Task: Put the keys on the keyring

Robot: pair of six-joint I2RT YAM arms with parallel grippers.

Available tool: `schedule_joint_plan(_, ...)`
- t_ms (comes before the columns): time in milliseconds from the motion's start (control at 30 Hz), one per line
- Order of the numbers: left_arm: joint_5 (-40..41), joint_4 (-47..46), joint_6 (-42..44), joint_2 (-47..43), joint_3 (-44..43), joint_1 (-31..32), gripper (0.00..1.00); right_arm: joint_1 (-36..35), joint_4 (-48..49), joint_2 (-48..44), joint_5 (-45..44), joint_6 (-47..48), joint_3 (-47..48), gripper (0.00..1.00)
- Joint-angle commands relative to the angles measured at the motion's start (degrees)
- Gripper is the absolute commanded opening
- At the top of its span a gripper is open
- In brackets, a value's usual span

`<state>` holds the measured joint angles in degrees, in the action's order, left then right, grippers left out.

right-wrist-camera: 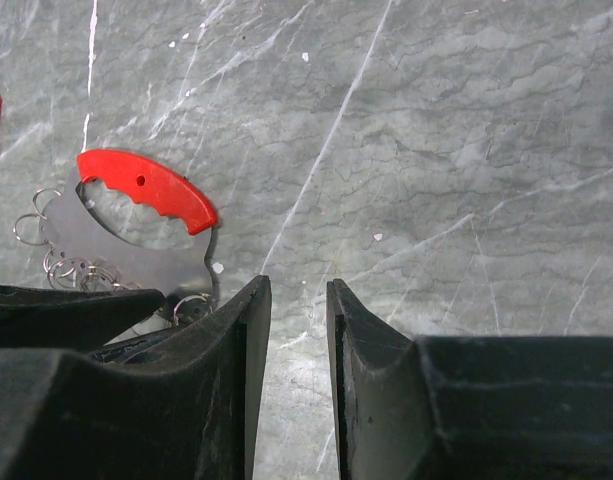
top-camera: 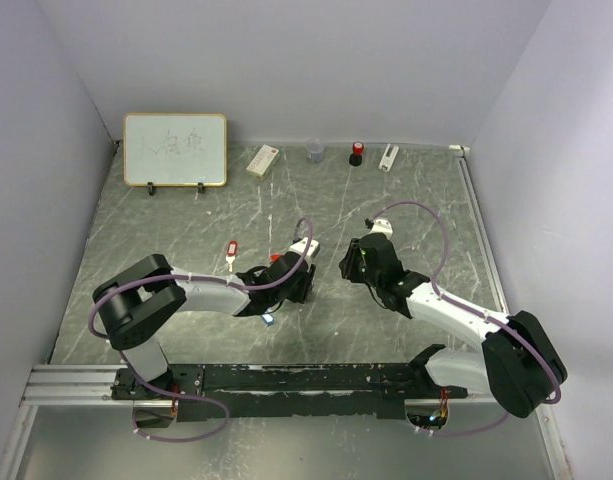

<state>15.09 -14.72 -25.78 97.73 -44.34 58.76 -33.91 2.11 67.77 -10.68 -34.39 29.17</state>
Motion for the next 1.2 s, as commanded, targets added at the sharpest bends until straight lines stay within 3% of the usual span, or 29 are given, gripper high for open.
schedule_joint_plan(0,-1.72,-0.9,-0.54,1.05,-1.45,0.48,0.43,0.51,0.88,0.0,0.12,0.73,-0.75,0.29)
schedule_joint_plan(567,1.11,-0.1,-1.04,0.75,-1.44,0.48,0.35,0.69,1.23,0.17,0.39,0.64,-1.23,0.29)
schedule_joint_plan(833,2.66,0.68,-0.76,-0.23,-1.03,0.48,0.24,0.78,1.49,0.35,0.72,0.55,-1.2,0.29)
schedule_joint_plan(1000,2.49,0.44,-0.14,-0.48,-0.89,0.48,0.07,0.78,1.3,0.13,0.5,0.55,-1.22,0.29)
schedule_joint_plan(1167,1.96,0.62,3.0,-2.3,-0.59,0.48,0.07,0.78,1.49,-0.09,0.54,0.64,-1.35,0.29)
